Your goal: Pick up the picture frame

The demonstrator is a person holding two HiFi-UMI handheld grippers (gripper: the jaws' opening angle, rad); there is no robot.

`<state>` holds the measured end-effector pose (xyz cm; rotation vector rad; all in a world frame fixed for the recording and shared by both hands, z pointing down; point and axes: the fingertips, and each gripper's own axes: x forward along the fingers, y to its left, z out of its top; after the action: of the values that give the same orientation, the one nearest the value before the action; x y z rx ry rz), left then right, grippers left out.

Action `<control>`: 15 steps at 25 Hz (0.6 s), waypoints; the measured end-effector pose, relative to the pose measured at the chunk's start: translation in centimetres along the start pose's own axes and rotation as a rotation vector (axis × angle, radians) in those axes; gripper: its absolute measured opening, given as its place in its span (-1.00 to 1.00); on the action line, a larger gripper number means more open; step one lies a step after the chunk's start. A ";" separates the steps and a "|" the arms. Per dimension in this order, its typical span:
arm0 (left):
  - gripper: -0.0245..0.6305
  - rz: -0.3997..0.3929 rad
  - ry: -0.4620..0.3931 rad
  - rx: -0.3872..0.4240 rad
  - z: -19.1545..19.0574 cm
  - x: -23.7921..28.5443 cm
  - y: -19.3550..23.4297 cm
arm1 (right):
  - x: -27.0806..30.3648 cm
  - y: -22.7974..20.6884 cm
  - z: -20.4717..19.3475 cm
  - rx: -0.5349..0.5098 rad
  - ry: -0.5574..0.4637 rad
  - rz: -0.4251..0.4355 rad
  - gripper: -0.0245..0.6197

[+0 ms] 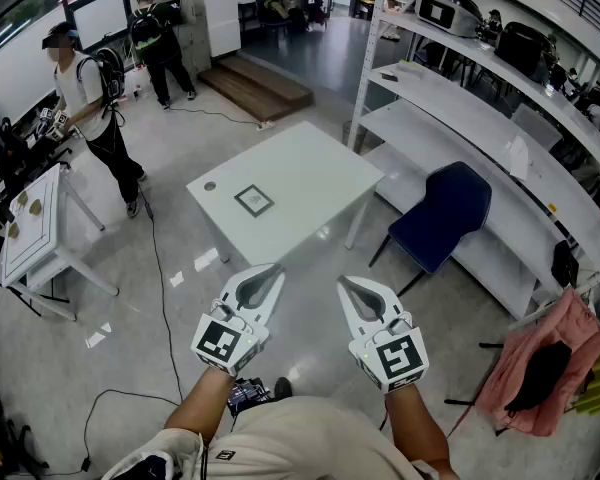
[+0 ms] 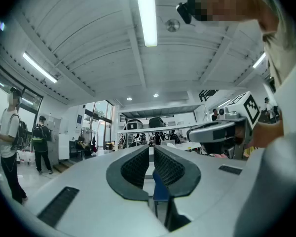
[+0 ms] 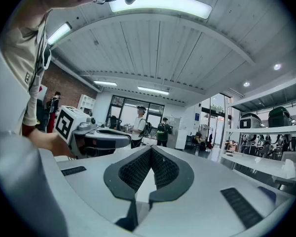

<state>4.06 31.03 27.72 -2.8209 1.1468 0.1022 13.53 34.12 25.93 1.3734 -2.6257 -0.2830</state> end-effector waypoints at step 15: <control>-0.80 -0.018 -0.009 -0.035 -1.3 1.0 2.2 | 2.7 -0.8 -1.1 0.044 -0.006 -0.011 -0.84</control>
<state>3.31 28.61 28.74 -2.8570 1.1285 0.1350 12.92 31.32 26.92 1.4035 -2.6448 -0.2325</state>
